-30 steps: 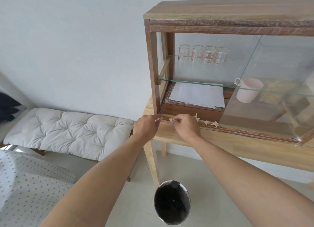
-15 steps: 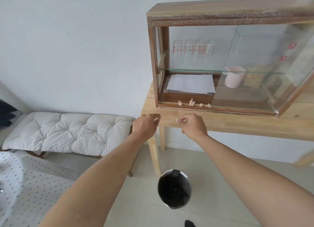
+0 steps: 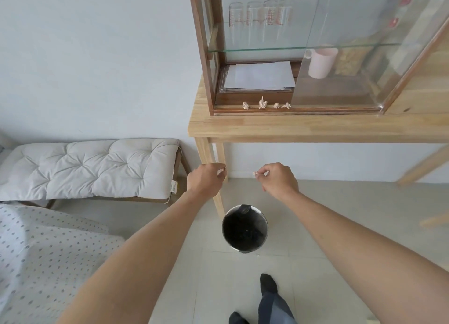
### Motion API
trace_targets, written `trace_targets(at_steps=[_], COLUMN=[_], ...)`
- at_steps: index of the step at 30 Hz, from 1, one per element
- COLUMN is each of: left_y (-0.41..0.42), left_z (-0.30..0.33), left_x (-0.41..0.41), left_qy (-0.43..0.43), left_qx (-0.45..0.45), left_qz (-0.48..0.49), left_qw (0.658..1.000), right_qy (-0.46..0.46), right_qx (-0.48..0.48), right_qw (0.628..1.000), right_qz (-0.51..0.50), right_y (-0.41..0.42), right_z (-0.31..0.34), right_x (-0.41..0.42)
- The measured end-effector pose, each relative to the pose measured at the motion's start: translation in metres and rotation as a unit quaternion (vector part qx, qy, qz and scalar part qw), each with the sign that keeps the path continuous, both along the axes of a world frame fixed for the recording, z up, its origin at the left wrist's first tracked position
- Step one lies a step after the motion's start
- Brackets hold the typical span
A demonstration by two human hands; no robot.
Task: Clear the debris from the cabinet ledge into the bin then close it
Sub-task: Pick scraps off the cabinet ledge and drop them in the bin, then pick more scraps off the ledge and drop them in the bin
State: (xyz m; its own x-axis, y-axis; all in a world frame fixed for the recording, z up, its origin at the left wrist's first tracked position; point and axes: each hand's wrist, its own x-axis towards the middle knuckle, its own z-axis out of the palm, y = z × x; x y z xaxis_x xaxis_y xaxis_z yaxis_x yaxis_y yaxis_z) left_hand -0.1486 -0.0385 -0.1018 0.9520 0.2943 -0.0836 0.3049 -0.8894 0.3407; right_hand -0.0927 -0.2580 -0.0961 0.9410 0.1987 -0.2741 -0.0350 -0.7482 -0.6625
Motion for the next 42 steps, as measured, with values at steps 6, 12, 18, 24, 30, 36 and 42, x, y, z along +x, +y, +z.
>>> trace_targets(at_steps=[6, 12, 18, 24, 30, 36, 42], left_y=[-0.010, -0.024, -0.037, -0.044, -0.038, -0.031, -0.026], left_z=[-0.038, -0.075, -0.116, -0.127, -0.107, -0.069, -0.017], left_x=[-0.007, -0.004, 0.002, 0.008, 0.010, 0.006, 0.011], left_qy=[0.020, 0.063, 0.104, 0.126, 0.114, 0.085, 0.055], left_qx=[-0.011, -0.027, -0.057, -0.047, -0.041, -0.040, -0.028], left_qz=[-0.010, 0.004, 0.026, 0.040, 0.045, 0.050, 0.057], left_qw=[1.000, 0.998, 0.993, 0.990, 0.992, 0.994, 0.996], right_qy=[0.041, 0.080, 0.125, 0.142, 0.115, 0.067, 0.012], right_qx=[-0.025, -0.058, -0.068, -0.080, -0.065, -0.035, -0.014], right_qw=[0.999, 0.995, 0.989, 0.986, 0.991, 0.997, 1.000], right_qz=[0.001, 0.015, 0.026, 0.034, 0.017, 0.012, 0.001], right_y=[-0.008, -0.016, -0.019, -0.027, -0.035, -0.035, -0.039], right_z=[-0.038, -0.079, -0.111, -0.118, -0.104, -0.072, -0.028], right_x=[-0.007, -0.012, -0.007, 0.005, 0.013, 0.010, 0.013])
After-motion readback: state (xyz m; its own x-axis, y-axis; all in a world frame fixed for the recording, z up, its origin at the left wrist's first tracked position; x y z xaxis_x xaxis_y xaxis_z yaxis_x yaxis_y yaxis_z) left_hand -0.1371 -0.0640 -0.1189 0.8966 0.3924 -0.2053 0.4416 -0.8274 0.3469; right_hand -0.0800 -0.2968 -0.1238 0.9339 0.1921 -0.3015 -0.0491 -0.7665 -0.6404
